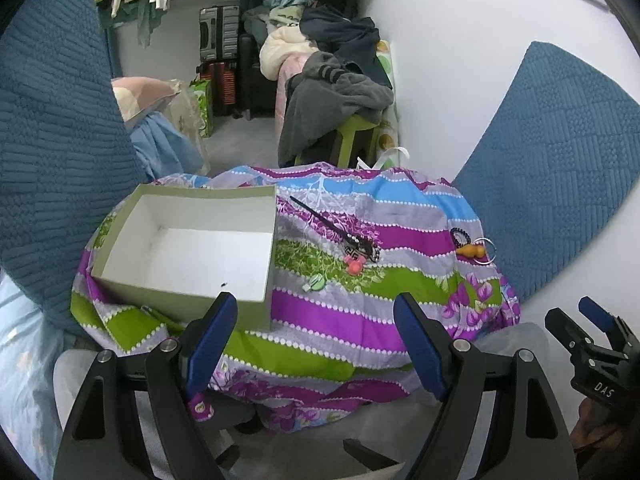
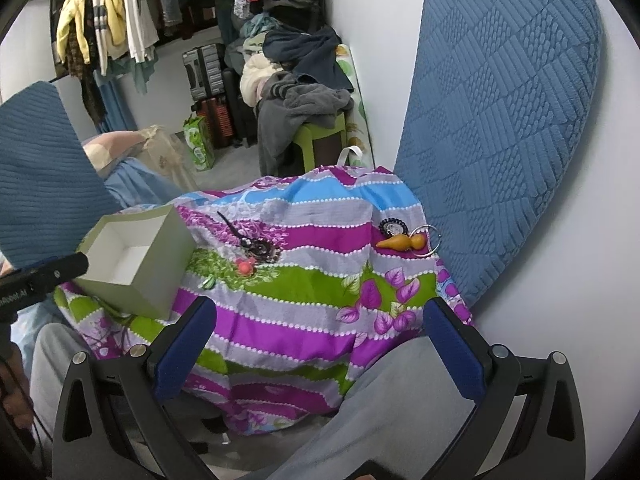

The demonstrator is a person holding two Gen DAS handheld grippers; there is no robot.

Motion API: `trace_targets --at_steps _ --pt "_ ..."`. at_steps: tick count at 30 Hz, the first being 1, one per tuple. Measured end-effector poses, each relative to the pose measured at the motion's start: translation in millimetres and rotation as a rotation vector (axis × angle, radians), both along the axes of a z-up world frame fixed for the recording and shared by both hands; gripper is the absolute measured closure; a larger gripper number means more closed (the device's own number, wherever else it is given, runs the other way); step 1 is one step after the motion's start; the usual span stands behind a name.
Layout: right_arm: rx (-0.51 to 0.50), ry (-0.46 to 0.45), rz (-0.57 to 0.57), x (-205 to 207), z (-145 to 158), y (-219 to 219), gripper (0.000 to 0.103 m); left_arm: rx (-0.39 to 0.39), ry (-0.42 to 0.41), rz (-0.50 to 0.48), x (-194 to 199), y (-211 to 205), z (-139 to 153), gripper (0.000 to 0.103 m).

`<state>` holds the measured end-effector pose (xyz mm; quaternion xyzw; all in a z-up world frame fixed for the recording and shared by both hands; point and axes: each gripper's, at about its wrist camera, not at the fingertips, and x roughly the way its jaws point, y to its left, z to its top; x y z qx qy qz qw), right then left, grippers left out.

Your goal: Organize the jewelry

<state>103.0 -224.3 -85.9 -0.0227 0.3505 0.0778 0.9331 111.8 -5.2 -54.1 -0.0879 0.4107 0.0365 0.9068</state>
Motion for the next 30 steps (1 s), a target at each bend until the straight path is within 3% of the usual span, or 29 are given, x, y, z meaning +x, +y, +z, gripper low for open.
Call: trace_targets --at_steps 8,16,23,27,30 --pt "-0.013 -0.02 0.007 34.4 -11.0 -9.6 0.0 -0.034 0.002 -0.032 38.1 -2.7 -10.2 0.022" --pt "-0.006 -0.017 -0.023 76.4 -30.8 -20.1 0.003 -0.047 0.01 -0.001 71.4 3.0 -33.0 0.022" --pt "0.04 0.032 -0.055 111.4 -63.3 -30.9 0.026 -0.09 0.041 -0.008 88.1 0.8 -69.0 0.025" --pt "0.07 0.061 -0.09 129.3 -83.0 -41.0 0.033 -0.092 0.062 -0.034 97.4 -10.1 -90.5 0.039" --pt "0.09 0.081 -0.13 143.1 -98.0 -51.2 0.033 -0.038 0.074 -0.059 106.0 -23.2 -110.1 0.046"
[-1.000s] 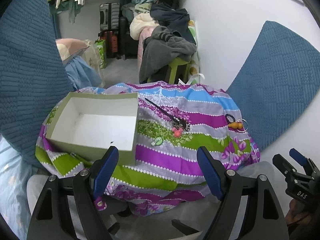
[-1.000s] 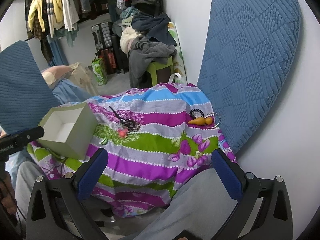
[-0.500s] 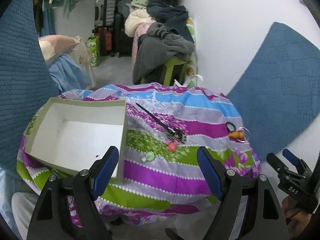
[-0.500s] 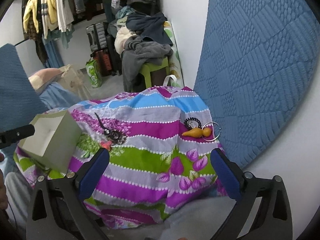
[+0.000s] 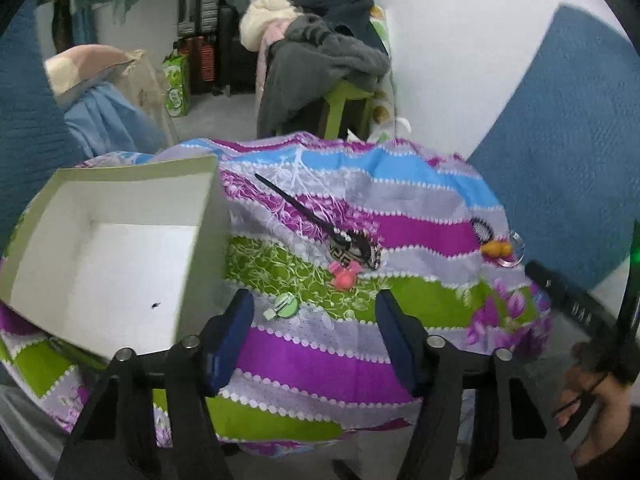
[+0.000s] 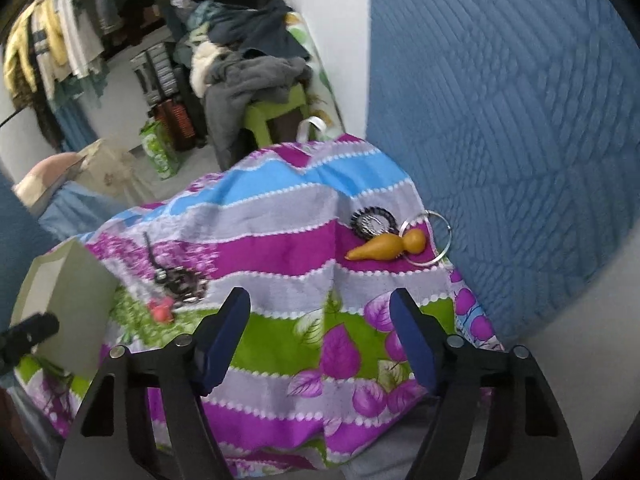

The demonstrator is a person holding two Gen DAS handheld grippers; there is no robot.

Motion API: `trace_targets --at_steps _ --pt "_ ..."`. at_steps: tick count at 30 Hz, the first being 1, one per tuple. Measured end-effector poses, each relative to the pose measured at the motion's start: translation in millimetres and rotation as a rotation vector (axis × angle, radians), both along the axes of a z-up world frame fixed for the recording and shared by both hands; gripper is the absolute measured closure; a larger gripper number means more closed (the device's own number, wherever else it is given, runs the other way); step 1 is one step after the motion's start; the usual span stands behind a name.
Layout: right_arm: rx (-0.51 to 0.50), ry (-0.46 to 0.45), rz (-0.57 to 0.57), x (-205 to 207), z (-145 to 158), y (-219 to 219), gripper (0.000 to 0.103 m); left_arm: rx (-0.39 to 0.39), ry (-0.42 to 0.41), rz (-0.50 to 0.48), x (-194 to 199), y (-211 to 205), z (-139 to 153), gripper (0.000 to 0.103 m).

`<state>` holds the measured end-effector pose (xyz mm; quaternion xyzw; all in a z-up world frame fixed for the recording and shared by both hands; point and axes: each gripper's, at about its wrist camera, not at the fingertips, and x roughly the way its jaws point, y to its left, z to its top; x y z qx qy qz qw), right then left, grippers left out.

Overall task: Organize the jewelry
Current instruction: 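Grasp the orange figurine with the right tool while the left tool grasps the green clip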

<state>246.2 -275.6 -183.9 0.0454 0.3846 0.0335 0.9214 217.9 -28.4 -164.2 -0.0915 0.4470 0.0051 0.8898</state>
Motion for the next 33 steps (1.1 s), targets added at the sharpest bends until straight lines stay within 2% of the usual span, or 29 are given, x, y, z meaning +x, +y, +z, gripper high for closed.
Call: trace_targets --at_steps 5,7,9,12,23,26,29,33 --pt "0.013 0.042 -0.048 21.9 -22.9 -10.7 0.034 0.054 0.036 -0.031 11.3 -11.5 -28.5 0.046" --pt "0.008 0.048 -0.063 28.7 -28.5 -12.1 0.034 0.054 0.06 -0.026 17.0 -10.2 -42.1 0.047" --pt "-0.002 0.055 -0.079 37.5 -35.1 -14.6 0.034 0.052 0.086 -0.02 23.0 -8.0 -56.0 0.053" --pt "0.001 0.071 -0.097 52.8 -44.4 -19.7 0.035 0.058 0.097 0.002 26.7 -3.0 -70.2 0.053" --pt "-0.019 0.076 -0.178 100.0 -66.4 -32.4 0.035 0.093 0.128 0.061 42.7 9.1 -97.3 0.06" --pt "-0.019 0.08 -0.198 106.3 -71.6 -35.6 0.039 0.108 0.137 0.059 45.8 8.4 -103.4 0.061" --pt "-0.01 0.085 -0.22 112.2 -75.5 -40.5 0.042 0.105 0.146 0.054 48.5 10.3 -108.0 0.071" --pt "-0.022 0.1 -0.231 117.6 -83.0 -42.0 0.046 0.099 0.141 0.049 51.1 9.5 -110.7 0.077"
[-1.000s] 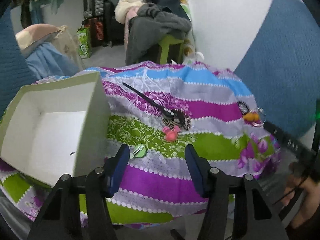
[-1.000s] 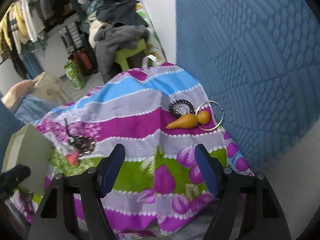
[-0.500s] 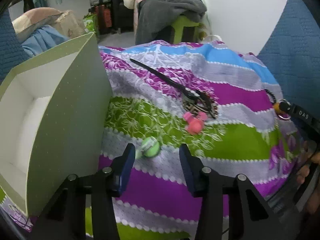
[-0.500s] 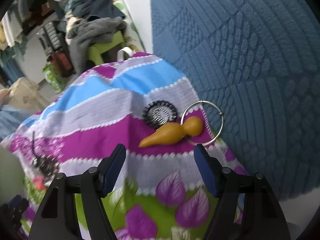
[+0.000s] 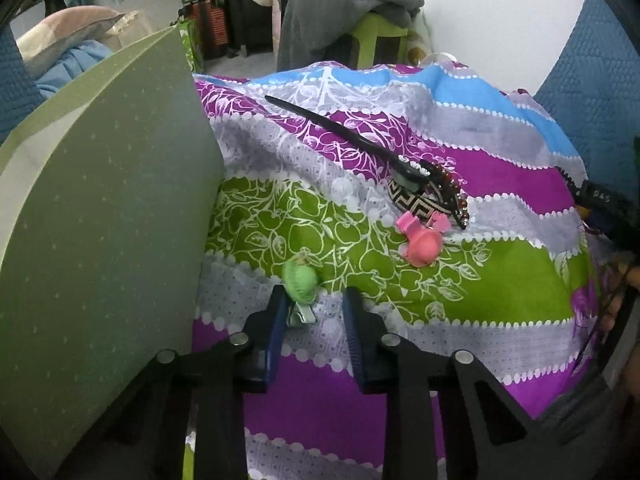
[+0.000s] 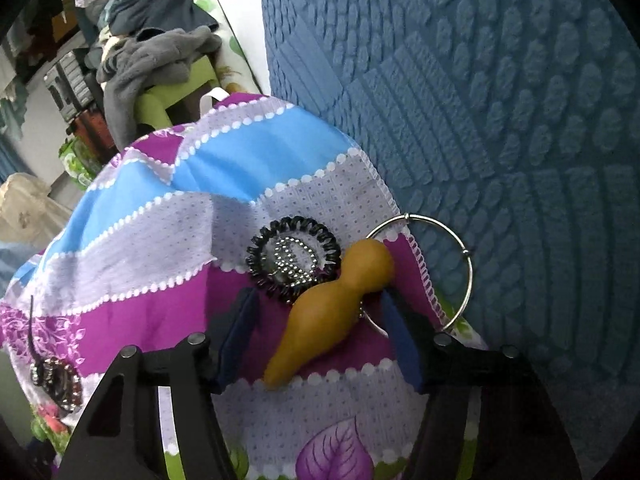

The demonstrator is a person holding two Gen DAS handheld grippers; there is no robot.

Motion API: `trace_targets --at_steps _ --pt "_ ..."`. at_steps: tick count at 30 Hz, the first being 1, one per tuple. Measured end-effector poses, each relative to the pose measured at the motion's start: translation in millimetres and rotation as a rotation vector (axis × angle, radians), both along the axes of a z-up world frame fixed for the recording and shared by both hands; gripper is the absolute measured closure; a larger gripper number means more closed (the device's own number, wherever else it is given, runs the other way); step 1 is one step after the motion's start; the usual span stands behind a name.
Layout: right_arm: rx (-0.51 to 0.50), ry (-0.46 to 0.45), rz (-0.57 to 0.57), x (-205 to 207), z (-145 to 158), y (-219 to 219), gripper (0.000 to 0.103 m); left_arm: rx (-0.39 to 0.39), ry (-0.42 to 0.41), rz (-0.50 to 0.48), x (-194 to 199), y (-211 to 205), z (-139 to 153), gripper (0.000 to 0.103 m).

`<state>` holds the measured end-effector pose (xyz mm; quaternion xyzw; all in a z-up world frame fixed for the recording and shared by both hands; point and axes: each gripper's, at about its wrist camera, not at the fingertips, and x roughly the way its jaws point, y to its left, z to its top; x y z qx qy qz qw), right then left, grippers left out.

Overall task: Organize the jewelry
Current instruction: 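Grasp the orange figurine with the right tool while the left tool grasps the green clip, then carry the orange figurine and green clip over the white box with both tools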

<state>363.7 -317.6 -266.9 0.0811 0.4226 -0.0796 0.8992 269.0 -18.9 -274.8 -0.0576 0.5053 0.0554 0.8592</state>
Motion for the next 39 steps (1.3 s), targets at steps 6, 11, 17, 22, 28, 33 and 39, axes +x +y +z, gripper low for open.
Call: trace_targets --at_steps 6,11,17,22,28,33,39 --pt "-0.03 0.012 -0.003 -0.1 -2.0 -0.1 0.072 -0.025 -0.012 0.001 4.4 1.4 0.1 0.092" --pt "-0.055 0.03 0.028 -6.3 1.0 5.0 0.073 -0.066 -0.016 0.006 4.2 2.7 1.9 0.093" --pt "-0.088 0.042 0.096 -22.6 5.4 22.9 0.073 -0.079 -0.007 0.002 -0.9 2.4 5.5 0.093" --pt "-0.076 0.065 0.141 -39.4 5.2 33.9 0.074 -0.096 -0.017 -0.002 -8.1 1.2 11.7 0.093" --pt "-0.065 0.086 0.208 -60.1 8.2 50.7 0.074 -0.116 -0.018 -0.006 -16.4 0.6 17.8 0.093" --pt "-0.038 0.105 0.267 -75.8 11.7 68.1 0.074 -0.165 -0.014 -0.008 -25.5 1.9 24.9 0.093" --pt "-0.025 0.102 0.346 -99.8 23.6 90.6 0.074 -0.17 -0.048 -0.026 -41.1 2.2 45.7 0.093"
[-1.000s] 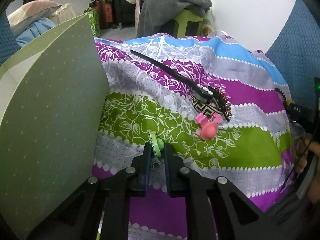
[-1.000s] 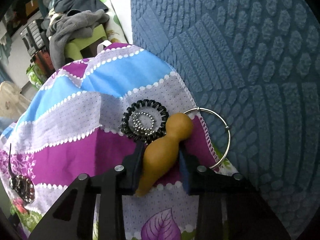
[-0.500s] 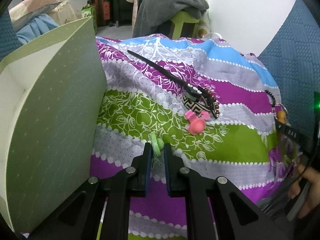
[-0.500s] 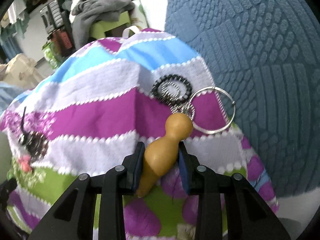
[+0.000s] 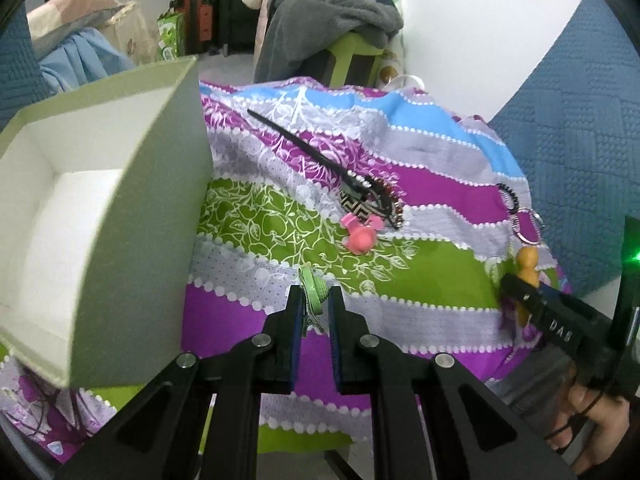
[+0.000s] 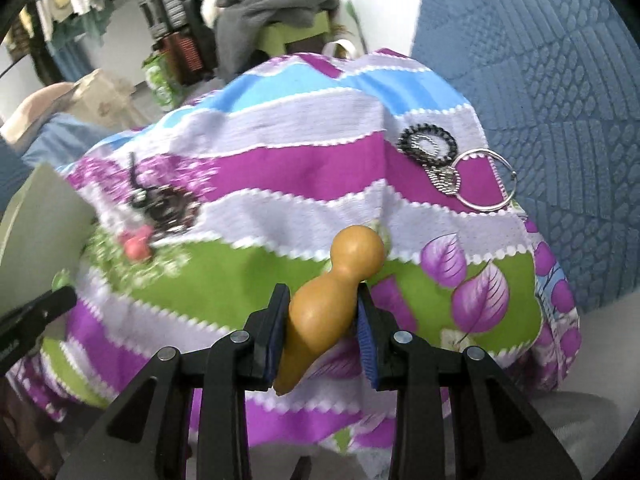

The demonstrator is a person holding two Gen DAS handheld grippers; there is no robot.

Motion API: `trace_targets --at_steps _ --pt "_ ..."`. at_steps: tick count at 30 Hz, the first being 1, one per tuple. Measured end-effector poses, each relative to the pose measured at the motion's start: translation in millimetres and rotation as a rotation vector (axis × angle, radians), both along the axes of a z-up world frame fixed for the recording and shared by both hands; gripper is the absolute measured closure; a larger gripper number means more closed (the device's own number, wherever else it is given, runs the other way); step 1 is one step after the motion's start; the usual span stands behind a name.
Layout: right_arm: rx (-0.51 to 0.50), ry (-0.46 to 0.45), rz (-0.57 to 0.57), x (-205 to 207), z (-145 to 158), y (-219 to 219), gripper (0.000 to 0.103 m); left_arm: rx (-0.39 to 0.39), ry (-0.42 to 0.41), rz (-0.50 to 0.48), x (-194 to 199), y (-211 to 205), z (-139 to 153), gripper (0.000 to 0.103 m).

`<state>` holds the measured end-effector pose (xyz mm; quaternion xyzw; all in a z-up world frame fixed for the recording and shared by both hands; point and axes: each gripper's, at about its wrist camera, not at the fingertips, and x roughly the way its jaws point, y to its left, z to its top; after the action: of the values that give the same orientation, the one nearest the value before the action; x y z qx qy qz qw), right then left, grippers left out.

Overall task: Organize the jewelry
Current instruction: 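Carry the orange figurine and green clip over the white box with both tools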

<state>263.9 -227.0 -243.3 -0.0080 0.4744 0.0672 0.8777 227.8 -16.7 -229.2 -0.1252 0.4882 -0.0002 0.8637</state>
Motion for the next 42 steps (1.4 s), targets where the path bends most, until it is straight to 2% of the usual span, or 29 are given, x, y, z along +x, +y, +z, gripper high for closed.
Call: trace_targets --at_steps 9,16,20,32,37,42 --pt "0.012 -0.041 0.043 -33.6 39.4 18.6 0.074 -0.034 -0.051 -0.021 -17.2 2.7 46.5 0.093" --pt "0.021 -0.057 0.051 -54.7 73.8 31.6 0.074 -0.034 -0.105 -0.023 -30.5 16.2 102.7 0.093" --pt "0.032 -0.093 0.062 -58.7 107.9 43.4 0.074 -0.017 -0.129 -0.022 -32.9 26.3 135.8 0.093" --pt "0.063 -0.273 0.144 -48.9 219.0 105.4 0.074 0.011 -0.261 0.016 -32.2 81.0 236.4 0.092" --pt "0.086 -0.319 0.191 -46.8 247.8 142.5 0.074 0.029 -0.318 0.055 -38.5 113.4 266.4 0.092" --pt "0.1 -0.337 0.243 -47.2 255.9 183.1 0.073 0.041 -0.336 0.093 -44.7 151.1 278.1 0.092"
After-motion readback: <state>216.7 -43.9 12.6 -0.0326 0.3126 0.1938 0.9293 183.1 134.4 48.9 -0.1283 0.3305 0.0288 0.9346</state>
